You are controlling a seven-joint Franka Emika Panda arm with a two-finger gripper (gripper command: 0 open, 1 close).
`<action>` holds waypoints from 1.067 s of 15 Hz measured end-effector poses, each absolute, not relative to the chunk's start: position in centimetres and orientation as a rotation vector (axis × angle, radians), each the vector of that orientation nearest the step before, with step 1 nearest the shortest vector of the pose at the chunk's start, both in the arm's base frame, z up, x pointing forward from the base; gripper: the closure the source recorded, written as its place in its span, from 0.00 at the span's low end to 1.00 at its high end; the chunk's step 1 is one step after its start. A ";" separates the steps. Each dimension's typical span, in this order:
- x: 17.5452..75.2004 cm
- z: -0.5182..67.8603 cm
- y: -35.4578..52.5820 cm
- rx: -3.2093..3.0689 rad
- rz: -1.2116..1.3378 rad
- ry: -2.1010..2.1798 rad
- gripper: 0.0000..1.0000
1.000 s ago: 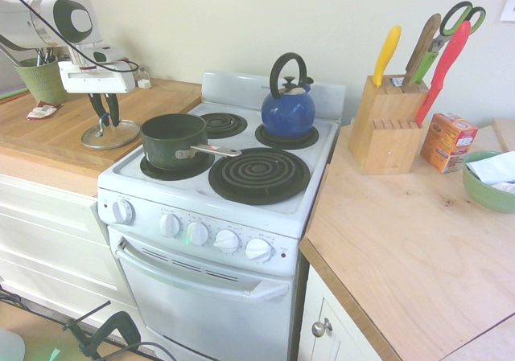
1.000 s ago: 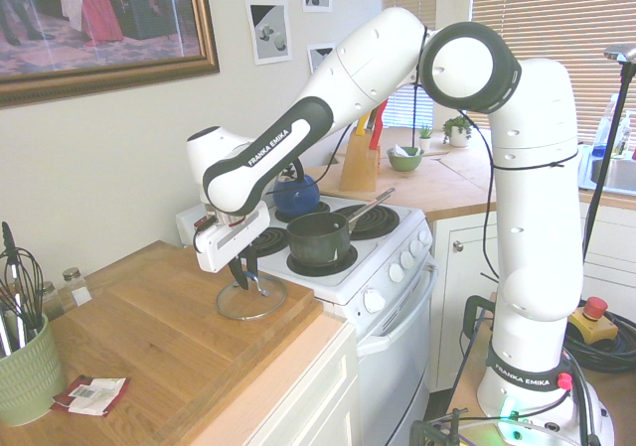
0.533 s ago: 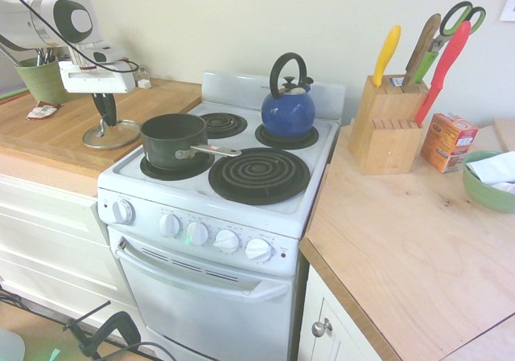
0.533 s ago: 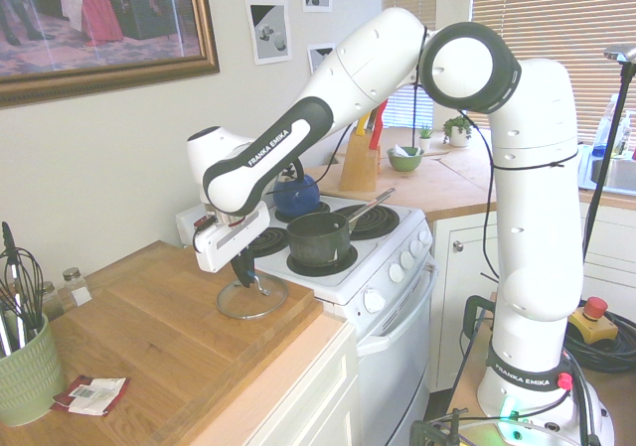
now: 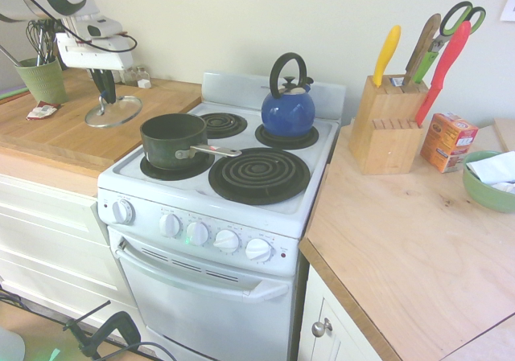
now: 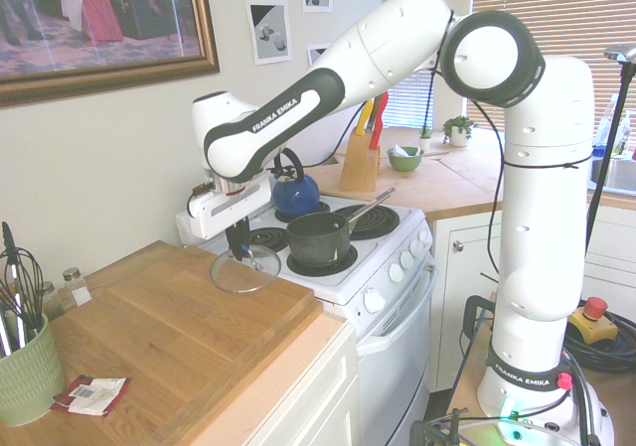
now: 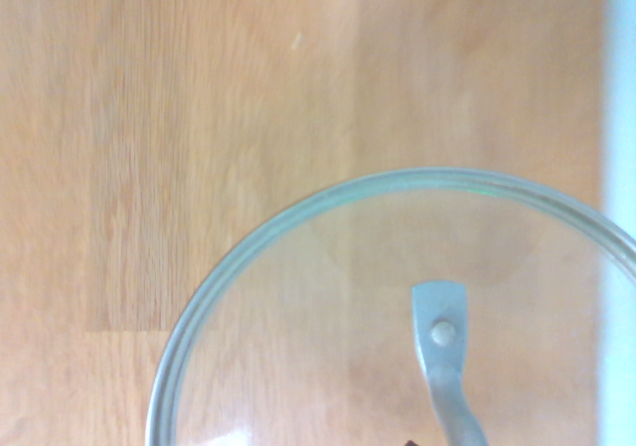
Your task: Cover the lid of the pot
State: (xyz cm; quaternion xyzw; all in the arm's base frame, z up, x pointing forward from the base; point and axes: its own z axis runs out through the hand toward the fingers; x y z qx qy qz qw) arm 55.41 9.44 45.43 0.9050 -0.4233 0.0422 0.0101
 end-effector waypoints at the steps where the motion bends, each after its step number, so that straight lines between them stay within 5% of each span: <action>1: 55.3 46.7 8.6 2.818 0.138 -1.362 1.00; 16: 52.4 47.7 -11.7 2.630 0.038 -1.883 1.00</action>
